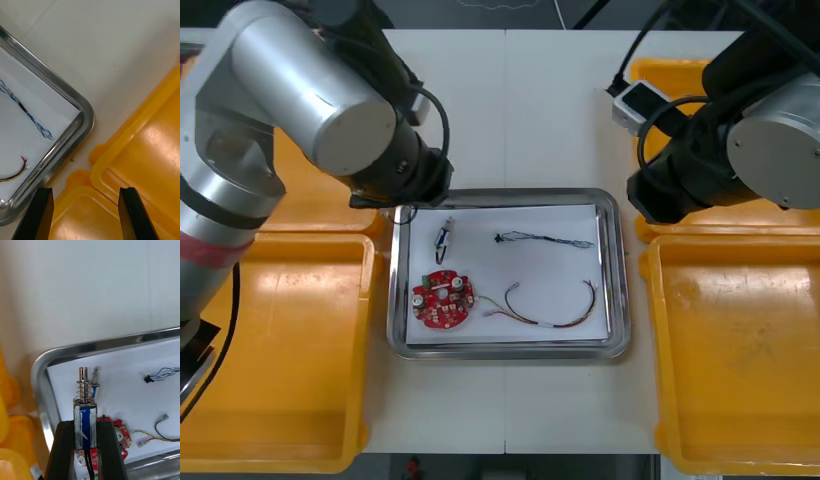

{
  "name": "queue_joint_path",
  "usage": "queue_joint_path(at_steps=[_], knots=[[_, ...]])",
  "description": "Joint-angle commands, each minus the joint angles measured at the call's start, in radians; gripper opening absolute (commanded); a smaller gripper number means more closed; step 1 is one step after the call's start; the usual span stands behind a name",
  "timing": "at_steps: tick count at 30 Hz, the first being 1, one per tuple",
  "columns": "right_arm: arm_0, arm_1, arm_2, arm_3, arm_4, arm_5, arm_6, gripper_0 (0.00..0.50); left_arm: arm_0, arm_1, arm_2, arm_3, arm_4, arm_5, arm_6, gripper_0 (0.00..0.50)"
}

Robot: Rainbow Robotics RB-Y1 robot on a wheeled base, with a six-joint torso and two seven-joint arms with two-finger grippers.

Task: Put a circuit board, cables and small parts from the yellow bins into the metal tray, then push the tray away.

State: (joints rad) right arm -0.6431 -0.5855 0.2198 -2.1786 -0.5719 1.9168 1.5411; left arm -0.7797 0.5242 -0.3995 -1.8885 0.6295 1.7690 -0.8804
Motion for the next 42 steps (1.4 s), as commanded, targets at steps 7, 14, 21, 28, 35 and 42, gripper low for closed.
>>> queue_joint_path(at_steps=[7,14,21,28,35,42], knots=[[0.149,-0.085,-0.198,-0.076,-0.037,0.003,-0.167,0.5,-0.013,-0.062,-0.165,-0.003,-0.062,-0.085,0.173,0.0],[0.227,-0.103,-0.35,-0.099,-0.108,0.003,-0.256,0.5,-0.013,-0.081,-0.248,0.094,-0.105,-0.201,0.196,0.0],[0.353,-0.112,-0.542,-0.116,-0.192,0.003,-0.263,0.5,-0.013,-0.087,-0.3,0.157,-0.126,-0.27,0.205,0.0],[0.465,-0.12,-0.614,-0.196,-0.195,0.003,-0.265,0.5,-0.012,-0.085,-0.32,0.169,-0.126,-0.273,0.21,0.0],[0.588,-0.109,-0.619,-0.247,-0.178,0.003,-0.272,0.5,-0.012,-0.087,-0.325,0.187,-0.125,-0.279,0.208,0.0],[0.655,-0.109,-0.628,-0.256,-0.166,0.003,-0.271,0.5,-0.012,-0.087,-0.346,0.223,-0.137,-0.318,0.21,0.0]])
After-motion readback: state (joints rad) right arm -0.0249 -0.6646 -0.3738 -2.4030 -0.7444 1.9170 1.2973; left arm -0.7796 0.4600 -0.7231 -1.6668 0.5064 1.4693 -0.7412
